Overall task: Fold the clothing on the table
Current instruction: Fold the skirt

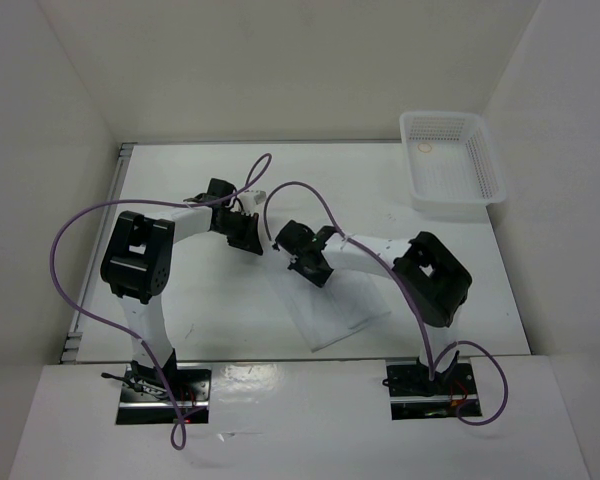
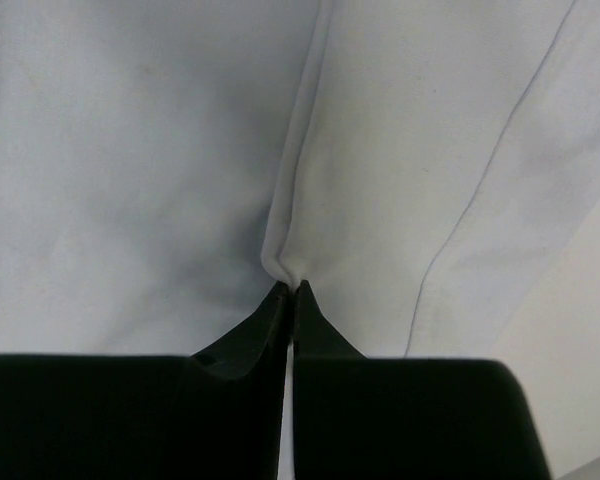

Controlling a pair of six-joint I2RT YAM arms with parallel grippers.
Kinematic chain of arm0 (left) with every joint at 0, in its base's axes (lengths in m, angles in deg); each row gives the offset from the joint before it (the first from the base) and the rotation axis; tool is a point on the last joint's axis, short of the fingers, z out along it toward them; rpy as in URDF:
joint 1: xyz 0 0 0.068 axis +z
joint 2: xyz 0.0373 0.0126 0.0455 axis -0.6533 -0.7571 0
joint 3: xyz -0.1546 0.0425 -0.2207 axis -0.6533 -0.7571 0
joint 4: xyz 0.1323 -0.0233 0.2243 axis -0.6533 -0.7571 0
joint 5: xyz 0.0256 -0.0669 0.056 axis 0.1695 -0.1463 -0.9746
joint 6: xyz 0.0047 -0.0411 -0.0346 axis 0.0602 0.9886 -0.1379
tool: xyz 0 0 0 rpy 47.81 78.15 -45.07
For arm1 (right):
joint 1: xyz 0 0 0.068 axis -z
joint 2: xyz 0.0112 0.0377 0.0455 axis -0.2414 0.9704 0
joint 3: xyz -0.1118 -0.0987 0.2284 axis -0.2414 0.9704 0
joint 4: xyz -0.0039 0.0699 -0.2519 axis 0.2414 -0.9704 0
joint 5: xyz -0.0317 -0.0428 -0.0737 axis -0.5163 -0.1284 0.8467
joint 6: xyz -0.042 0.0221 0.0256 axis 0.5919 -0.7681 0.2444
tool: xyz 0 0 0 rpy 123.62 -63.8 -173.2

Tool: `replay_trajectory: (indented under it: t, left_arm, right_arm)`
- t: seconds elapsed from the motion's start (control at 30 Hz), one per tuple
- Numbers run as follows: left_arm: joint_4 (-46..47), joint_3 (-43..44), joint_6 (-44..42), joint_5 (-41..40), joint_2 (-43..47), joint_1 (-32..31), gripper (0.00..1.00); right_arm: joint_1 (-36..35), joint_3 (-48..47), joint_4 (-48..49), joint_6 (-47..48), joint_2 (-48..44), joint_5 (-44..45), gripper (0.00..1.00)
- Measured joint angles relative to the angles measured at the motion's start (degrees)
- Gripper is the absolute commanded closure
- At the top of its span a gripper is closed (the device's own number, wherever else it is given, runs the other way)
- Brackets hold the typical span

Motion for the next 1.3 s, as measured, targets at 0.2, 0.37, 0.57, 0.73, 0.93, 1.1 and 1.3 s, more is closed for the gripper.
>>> replay_trajectory:
  t: [0.2, 0.37, 0.57, 0.73, 0.93, 1.1, 1.3]
  left_arm:
    - [-0.02, 0.0, 0.02, 0.02, 0.0, 0.02, 0.99]
    - [-0.04, 0.02, 0.0, 0.02, 0.0, 0.02, 0.99]
    - [-0.07, 0.15, 0.02, 0.52, -0.28, 0.15, 0.99]
    - [-0.07, 0.17, 0.02, 0.87, -0.37, 0.26, 0.99]
    - [-0.07, 0.17, 0.02, 0.92, -0.39, 0.26, 0.99]
    - [-0.07, 0.17, 0.02, 0.92, -0.39, 0.26, 0.99]
    - [-0.07, 0.17, 0.02, 1.01, -0.42, 0.26, 0.99]
  right_arm:
    - [1.07, -3.72, -2.08, 0.17, -0.24, -2.51, 0.99]
    - [1.33, -5.14, -3.39, 0.33, -0.55, -4.11, 0.99]
    - [1.4, -6.71, -5.14, 0.61, -0.55, -6.32, 0.99]
    - [1.4, -8.15, -6.34, 0.76, -0.59, -9.16, 0.99]
    - [1.4, -9.22, -7.56, 1.01, -0.68, -12.24, 0.99]
    - [1.29, -9.49, -8.28, 1.01, -0.7, -13.51, 0.99]
    - [0.44, -11.06, -9.07, 1.01, -0.61, -14.8, 0.99]
